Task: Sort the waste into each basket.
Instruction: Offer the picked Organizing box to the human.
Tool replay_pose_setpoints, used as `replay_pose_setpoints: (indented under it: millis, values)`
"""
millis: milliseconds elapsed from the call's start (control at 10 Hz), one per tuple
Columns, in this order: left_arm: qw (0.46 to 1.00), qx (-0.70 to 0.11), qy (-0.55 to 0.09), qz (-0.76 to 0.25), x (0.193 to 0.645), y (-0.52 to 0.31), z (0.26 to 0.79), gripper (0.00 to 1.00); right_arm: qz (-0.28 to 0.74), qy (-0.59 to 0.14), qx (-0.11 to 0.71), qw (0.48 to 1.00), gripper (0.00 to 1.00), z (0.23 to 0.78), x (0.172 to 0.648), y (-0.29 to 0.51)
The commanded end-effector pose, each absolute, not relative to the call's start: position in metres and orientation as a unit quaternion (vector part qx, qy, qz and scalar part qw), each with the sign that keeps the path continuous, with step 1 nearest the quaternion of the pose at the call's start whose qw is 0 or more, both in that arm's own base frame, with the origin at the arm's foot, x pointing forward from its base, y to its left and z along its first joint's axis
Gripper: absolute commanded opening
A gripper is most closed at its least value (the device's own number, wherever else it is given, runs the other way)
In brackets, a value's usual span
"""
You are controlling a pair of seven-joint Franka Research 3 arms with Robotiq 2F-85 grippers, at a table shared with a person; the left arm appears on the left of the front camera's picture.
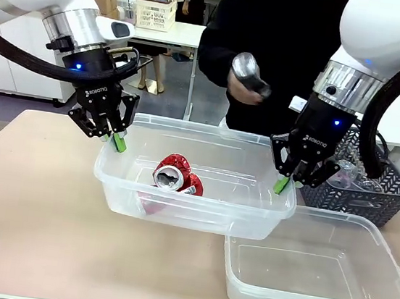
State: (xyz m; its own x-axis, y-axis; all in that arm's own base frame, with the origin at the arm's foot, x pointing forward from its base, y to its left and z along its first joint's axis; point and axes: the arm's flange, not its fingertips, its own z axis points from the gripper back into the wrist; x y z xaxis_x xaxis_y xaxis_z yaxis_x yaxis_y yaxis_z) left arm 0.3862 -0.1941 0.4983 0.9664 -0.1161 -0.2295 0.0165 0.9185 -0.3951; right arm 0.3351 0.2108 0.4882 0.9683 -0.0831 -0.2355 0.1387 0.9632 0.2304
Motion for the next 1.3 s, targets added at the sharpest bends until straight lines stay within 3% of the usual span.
replay_pose_setpoints:
  millis: [0,1200]
  values:
    - [0.969,-0.211,0.124,-0.034,0.3885,-0.1894,0.5053,0.07,-0.059,0.113,0.128,0.984,0.06,0.4876,0.3362,0.2083]
    - [0.969,-0.211,0.124,-0.034,0.3885,-0.1894,0.5053,0.07,-0.059,0.113,0.128,0.984,0.06,0.4876,0.3362,0.2083]
